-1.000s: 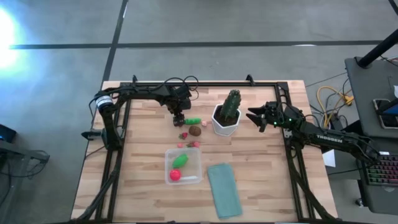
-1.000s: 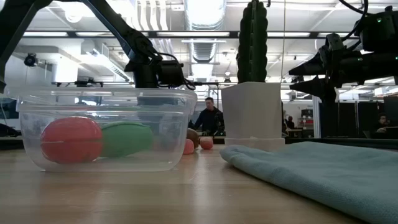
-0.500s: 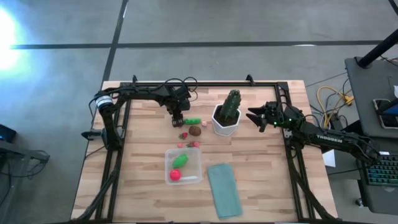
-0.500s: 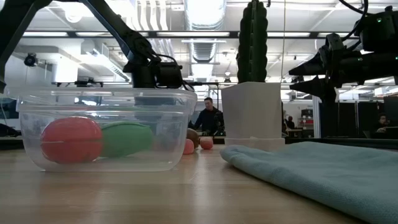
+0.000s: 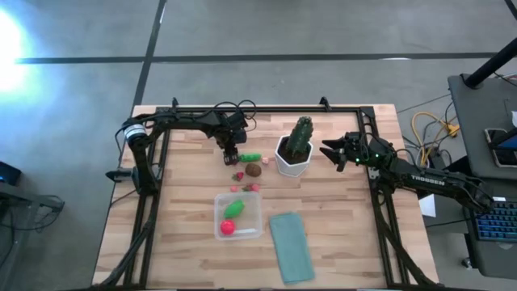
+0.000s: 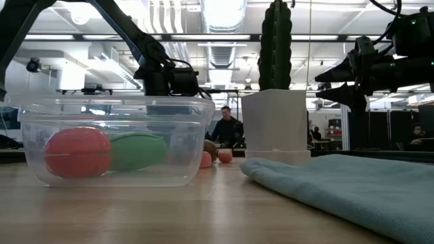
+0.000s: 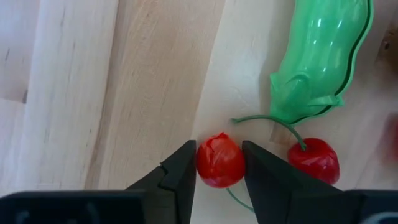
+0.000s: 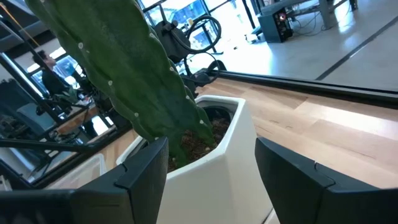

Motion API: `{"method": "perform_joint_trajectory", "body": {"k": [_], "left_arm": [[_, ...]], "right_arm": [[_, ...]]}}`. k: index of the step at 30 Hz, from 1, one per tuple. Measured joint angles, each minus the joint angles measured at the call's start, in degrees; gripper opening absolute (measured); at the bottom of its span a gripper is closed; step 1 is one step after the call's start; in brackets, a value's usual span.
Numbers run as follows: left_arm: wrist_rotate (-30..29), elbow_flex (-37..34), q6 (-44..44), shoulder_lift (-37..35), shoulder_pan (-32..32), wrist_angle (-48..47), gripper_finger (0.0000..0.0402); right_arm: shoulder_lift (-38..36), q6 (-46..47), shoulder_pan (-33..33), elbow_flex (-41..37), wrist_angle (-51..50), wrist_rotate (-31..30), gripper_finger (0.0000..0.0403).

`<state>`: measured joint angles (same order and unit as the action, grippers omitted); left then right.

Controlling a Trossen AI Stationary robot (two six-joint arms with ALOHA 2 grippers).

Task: Pick and placing Produce into tupperware
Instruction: Put the red cherry into the transparent bin

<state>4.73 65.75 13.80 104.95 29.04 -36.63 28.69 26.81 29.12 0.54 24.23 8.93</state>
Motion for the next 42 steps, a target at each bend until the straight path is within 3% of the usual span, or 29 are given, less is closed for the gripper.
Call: {"method": "perform_joint_trajectory", "body": {"k": [16,24,33,38,42], "left_arm": [[0.1,-0.2,-1.5,-5.2,-0.2,-1.2,0.0090],[3.4,-0.1,-5.4,-11.6,-2.9,-10.0,0.0096],[14.6,-0.3,-6.0,-26.1,-15.9,-13.8,0.0097],[14.7,-1.1,-10.4,-28.4,-26.7,-12.2,0.0098],[12.3,-3.4,-17.8,-26.0,-32.5,-4.1,0.0098]], "right_arm": [[0.0,0.0,0.0,0.0,0.0,0.0,0.0233],[0.0,0.0,0.0,0.0,0.0,0.0,0.0233],[0.0,0.0,0.0,0.0,0.0,0.0,0.0233],[0.0,0.0,0.0,0.0,0.0,0.0,0.0233],[0.0,0.0,0.0,0.0,0.0,0.0,0.0233]]}}
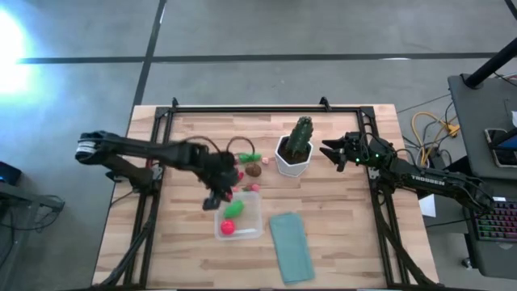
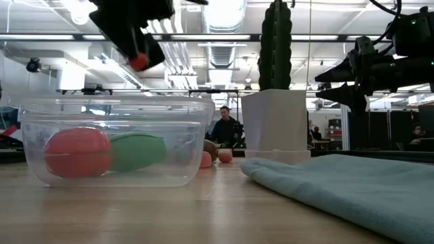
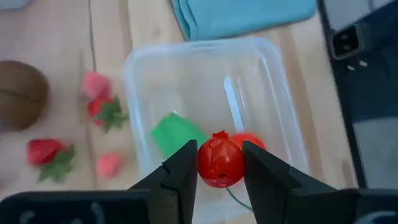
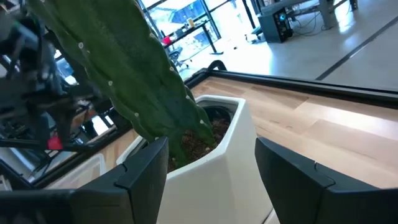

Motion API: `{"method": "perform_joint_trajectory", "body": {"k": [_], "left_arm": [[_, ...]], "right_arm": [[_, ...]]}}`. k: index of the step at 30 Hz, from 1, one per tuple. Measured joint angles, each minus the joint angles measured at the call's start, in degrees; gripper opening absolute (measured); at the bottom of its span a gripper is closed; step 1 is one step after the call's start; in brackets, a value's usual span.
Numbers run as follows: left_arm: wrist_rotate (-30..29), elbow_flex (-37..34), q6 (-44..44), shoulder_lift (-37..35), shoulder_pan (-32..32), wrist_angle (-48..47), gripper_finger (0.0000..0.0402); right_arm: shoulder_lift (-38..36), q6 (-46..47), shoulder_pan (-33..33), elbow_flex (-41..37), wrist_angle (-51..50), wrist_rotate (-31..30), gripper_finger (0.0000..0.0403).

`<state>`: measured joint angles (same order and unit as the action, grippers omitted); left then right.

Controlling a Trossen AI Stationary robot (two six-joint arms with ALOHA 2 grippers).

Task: Pick and placing Produce into tupperware
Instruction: Put the red cherry into the transparent bin

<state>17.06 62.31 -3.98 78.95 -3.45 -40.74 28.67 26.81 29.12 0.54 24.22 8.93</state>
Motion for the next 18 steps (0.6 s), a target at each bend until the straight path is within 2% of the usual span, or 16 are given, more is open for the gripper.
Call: {"method": "perform_joint_trajectory", "body": {"k": [4,10,14,18], "left_arm": [[-0.9,-2.0,-4.9,4.7,-3.3,4.6,0.0098],[-1.1,-3.8,-10.6,10.8,-5.4,3.8,0.0099],[-3.2,-2.8,-12.2,9.8,-5.6,4.3,0.0116],[-8.0,-2.6,-12.1,7.5,-5.6,4.2,0.0155]], "right_arm": [[0.0,0.0,0.0,0.0,0.0,0.0,0.0233],[0.0,0.0,0.0,0.0,0.0,0.0,0.0233],[0.0,0.0,0.0,0.0,0.0,0.0,0.0233],[0.0,0.0,0.0,0.0,0.0,0.0,0.0233]]}}
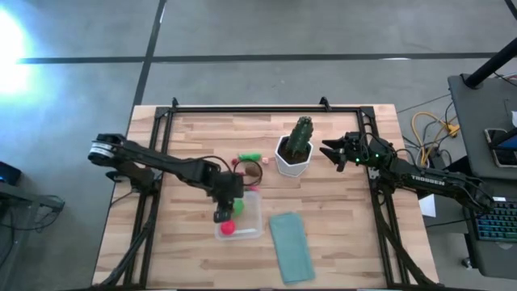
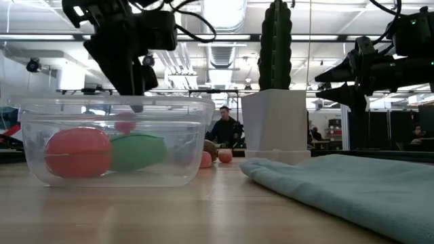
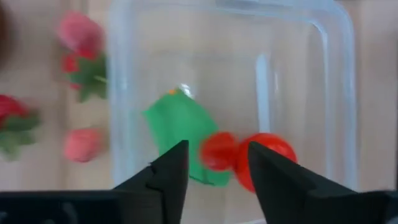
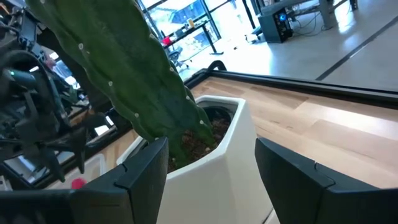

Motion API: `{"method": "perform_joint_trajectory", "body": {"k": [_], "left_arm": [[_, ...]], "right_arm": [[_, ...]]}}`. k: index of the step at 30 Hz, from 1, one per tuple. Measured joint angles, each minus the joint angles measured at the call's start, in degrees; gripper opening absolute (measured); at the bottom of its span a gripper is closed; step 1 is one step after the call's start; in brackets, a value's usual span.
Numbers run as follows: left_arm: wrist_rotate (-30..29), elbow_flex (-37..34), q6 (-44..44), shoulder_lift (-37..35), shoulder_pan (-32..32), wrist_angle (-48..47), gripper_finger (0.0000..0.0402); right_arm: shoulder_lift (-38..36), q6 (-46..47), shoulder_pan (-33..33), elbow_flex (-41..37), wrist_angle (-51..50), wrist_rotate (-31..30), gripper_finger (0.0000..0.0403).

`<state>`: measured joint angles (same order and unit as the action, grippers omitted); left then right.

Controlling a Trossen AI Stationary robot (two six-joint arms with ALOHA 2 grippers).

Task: Pick and placing Produce into tupperware
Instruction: Put the red cherry into the transparent bin, then put the pink peach into the transparent bin

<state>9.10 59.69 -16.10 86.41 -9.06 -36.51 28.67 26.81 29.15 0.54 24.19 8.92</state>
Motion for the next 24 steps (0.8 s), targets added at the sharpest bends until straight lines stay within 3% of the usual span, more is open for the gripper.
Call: {"method": "perform_joint_trajectory", "body": {"k": [6,10,15,24], "left_arm": [[-1.7,-0.2,1.6,-0.6,0.0,-6.7,0.0221],[-5.2,2.8,2.9,-1.3,0.9,-12.3,0.0232],[-9.3,5.6,2.2,-2.4,7.6,-14.6,0.0222],[-9.3,4.1,25.1,-1.7,16.2,-14.7,0.0159]], "right_arm": [[0.0,0.0,0.0,0.0,0.0,0.0,0.0233],[0.0,0.0,0.0,0.0,0.0,0.0,0.0233],[0.0,0.0,0.0,0.0,0.0,0.0,0.0233],[0.0,0.0,0.0,0.0,0.0,0.0,0.0233]]}}
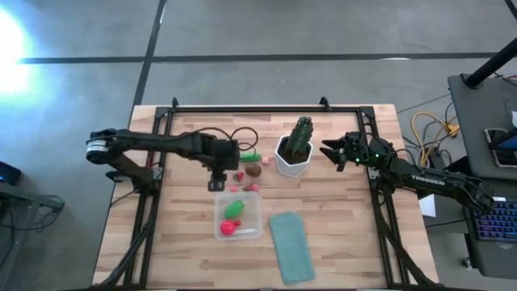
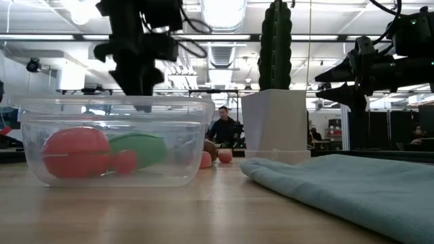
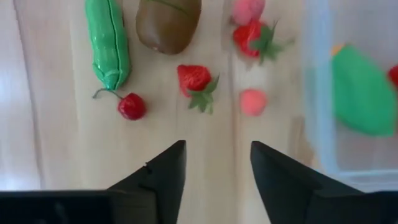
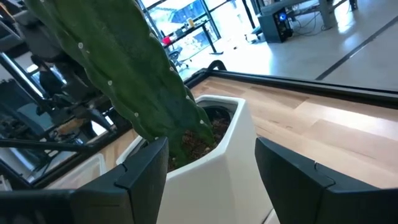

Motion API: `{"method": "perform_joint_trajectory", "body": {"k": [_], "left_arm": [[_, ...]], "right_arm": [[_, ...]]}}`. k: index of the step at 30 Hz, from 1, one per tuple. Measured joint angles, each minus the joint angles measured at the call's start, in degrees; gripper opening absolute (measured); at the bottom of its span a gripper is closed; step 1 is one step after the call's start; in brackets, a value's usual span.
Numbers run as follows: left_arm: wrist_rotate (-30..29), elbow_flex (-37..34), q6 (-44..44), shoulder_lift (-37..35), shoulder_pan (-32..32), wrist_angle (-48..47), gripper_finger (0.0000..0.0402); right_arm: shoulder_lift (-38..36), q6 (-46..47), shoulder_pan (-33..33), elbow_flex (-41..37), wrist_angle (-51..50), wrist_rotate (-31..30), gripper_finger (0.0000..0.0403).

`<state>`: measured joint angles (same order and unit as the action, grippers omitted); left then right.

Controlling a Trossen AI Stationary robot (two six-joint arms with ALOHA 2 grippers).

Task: Pick and placing Produce into tupperware
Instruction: Put the pink peach into the transparent bin

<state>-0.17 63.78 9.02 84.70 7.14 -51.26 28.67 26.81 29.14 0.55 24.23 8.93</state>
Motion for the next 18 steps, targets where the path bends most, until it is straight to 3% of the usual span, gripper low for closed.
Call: {"method": "perform_joint_trajectory", "body": {"k": [7,14,18], "left_arm": [[3.0,-3.6,8.3,2.9,1.1,4.6,0.0123],[4.8,-4.6,7.9,5.4,1.1,10.2,0.0120],[8.8,-5.2,7.8,6.9,0.8,11.5,0.0120]], "right_arm": [[0.0,0.0,0.0,0.0,0.0,0.0,0.0233],[0.0,0.0,0.0,0.0,0.0,0.0,0.0233],[0.0,0.0,0.0,0.0,0.0,0.0,0.0233]]}}
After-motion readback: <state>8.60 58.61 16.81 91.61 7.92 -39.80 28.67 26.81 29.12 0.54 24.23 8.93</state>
